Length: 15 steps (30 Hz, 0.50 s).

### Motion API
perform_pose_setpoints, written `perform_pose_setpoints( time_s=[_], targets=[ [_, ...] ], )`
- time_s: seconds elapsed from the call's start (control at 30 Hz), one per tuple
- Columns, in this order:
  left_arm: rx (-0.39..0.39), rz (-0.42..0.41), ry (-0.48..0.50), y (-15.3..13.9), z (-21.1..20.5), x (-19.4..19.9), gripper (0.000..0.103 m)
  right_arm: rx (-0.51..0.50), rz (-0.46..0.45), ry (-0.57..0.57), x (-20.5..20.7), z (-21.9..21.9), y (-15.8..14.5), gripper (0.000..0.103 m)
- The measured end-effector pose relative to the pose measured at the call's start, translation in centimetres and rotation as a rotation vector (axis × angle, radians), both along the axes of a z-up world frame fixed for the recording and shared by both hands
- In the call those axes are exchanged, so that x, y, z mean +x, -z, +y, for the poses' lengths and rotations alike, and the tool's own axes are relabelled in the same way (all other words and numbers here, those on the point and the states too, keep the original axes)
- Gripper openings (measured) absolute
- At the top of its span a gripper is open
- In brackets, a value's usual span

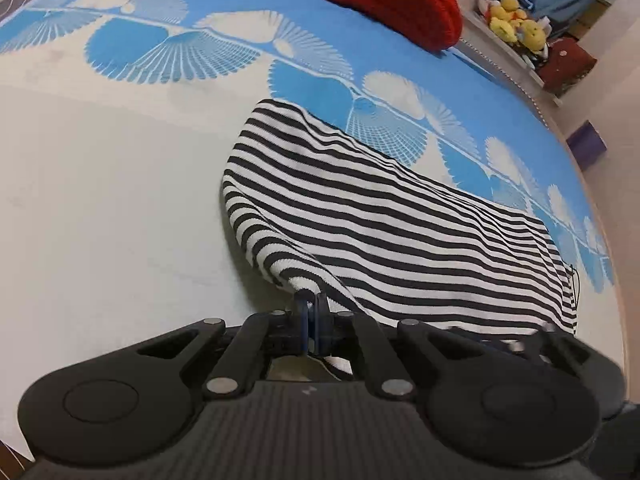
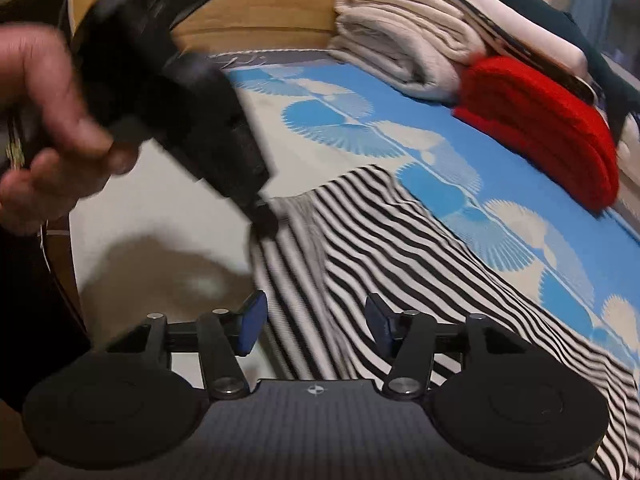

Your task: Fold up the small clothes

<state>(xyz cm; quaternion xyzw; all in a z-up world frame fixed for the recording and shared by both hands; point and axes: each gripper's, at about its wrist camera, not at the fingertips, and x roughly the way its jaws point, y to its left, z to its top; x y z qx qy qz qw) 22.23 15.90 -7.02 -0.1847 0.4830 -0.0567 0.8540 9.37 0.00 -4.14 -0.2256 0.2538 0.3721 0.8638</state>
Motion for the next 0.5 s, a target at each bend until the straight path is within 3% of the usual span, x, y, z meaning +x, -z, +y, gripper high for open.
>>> perform_pose_setpoints(
  time_s=[0.27, 0.4, 0.5],
  targets=[
    [-0.030, -0.005, 0.003, -0.1, 0.3, 0.7, 0.002, -0.240, -0.200, -0.103, -2.0, 5.2, 4.9, 0.059],
    [-0.048, 0.000, 0.008, 0.0, 0.6, 1.0, 0.002, -0.314, -0.260, -0.111, -2.4, 6.7, 6.9, 0.058],
    [-0.071, 0.015, 0.011, 0.1, 0.8, 1.3, 0.003, -0.339, -0.282, -0.099, -2.3, 7.2, 7.6, 0.028]
  ],
)
